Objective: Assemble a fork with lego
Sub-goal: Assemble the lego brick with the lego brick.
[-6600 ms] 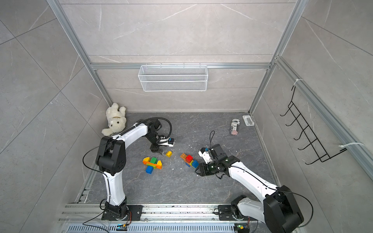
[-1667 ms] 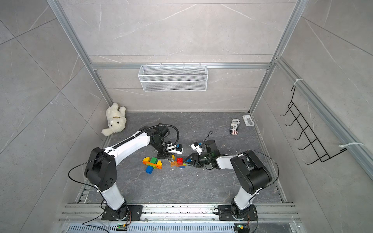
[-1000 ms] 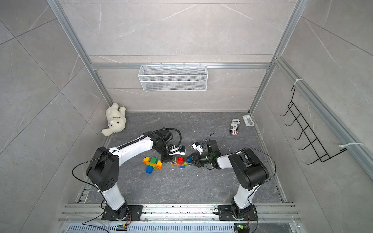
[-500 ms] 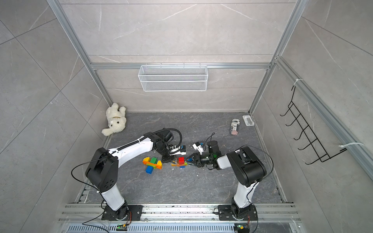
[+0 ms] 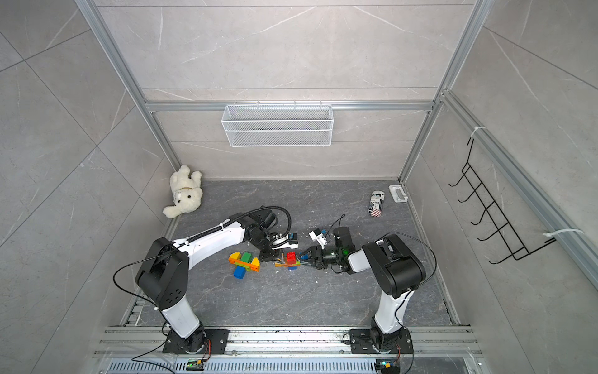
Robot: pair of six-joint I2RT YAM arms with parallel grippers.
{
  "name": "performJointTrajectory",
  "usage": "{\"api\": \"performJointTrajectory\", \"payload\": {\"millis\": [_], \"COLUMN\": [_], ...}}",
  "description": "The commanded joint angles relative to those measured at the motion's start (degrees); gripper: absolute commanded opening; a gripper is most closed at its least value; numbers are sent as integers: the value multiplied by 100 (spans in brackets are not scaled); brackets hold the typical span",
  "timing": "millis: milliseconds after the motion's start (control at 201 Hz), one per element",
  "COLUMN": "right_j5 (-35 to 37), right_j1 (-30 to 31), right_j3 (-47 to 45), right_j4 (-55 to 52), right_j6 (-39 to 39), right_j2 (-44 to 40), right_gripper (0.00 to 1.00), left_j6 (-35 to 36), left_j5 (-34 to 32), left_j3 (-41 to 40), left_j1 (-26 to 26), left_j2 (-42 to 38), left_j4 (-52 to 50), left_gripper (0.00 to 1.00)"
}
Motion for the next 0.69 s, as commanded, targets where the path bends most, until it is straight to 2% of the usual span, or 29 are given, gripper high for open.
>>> {"api": "performJointTrajectory", "payload": {"millis": [0, 75, 289, 542, 687], "right_j5": [413, 450, 490, 518, 609], "right_j1": [-42, -44, -49, -64, -73], "right_j3": [-303, -318, -252, -234, -256], "right_j4": [-499, -457, -522, -596, -626], "right_j6": [71, 116, 136, 117, 143], "right_j2": [370, 386, 403, 449, 442], "right_gripper": [44, 43, 43, 43, 43], "left_j6": [-54, -109, -423, -507, -599], "left_j5": [-91, 41, 201, 197, 460], "left_j3": [-317, -369, -1102, -1274, -1201], "left_j1": [-28, -12, 46, 92, 92], "left_j2": [443, 366, -204, -375, -427], "left_j4": [-411, -447, 381, 448, 365], "left_gripper": [0, 0, 0, 0, 0]}}
